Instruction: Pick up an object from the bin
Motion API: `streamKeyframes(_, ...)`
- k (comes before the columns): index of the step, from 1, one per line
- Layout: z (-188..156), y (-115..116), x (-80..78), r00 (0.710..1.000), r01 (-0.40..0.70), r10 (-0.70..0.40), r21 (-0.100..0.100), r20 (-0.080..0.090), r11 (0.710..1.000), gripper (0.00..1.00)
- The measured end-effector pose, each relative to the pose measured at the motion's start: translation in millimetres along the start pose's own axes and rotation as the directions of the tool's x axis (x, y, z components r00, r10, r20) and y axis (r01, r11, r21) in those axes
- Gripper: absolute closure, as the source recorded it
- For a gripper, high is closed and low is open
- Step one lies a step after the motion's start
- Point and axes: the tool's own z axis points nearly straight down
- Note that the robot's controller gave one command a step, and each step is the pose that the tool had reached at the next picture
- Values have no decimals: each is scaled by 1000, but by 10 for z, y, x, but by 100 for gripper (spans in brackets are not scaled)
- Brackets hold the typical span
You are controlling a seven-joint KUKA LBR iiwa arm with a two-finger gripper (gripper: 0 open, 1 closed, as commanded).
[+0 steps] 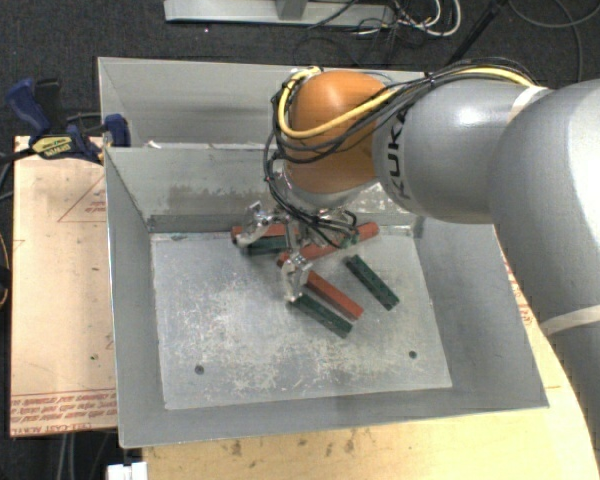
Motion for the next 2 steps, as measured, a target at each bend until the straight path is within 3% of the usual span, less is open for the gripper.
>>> streamKeyframes(1,86,-573,305,1000,1,-1,7,9,1000,100)
streamKeyframes(2,86,-573,305,1000,1,-1,7,9,1000,100)
